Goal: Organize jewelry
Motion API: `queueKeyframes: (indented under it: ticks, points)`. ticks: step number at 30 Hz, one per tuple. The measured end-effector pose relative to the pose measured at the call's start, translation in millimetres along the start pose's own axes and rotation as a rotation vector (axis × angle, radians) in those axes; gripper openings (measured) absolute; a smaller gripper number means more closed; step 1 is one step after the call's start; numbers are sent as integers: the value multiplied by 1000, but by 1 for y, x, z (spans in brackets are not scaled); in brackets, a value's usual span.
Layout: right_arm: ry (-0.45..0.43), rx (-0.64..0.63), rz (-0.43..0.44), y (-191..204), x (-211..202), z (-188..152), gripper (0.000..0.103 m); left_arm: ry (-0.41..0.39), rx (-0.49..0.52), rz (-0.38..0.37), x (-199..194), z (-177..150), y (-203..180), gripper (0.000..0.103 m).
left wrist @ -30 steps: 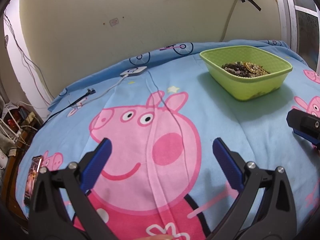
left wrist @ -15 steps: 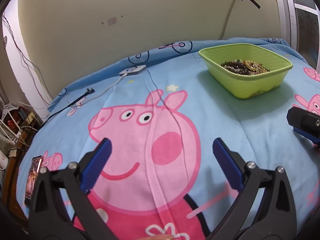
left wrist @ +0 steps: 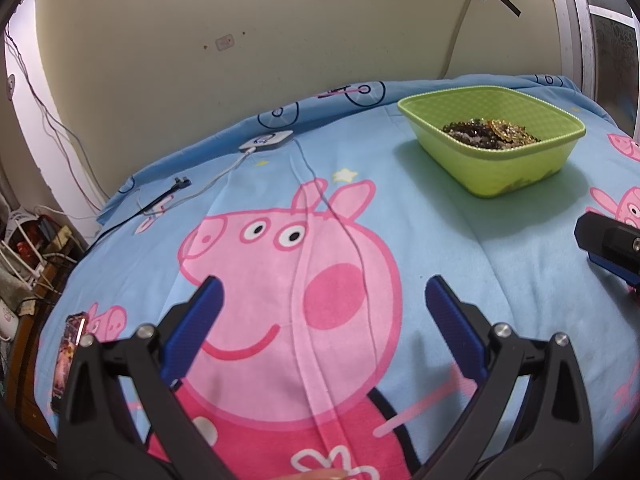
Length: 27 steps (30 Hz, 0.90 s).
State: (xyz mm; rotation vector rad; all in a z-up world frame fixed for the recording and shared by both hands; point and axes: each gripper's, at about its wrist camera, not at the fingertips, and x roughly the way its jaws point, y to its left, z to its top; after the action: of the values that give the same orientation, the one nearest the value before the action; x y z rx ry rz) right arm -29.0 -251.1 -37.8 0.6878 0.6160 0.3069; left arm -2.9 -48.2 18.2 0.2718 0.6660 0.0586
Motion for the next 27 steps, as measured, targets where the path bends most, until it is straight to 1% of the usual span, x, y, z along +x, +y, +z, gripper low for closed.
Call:
queueKeyframes:
  ticks: [27]
  points:
    - [-3,4,4,-1,2,4,47,2,10,4,0,0,1,97]
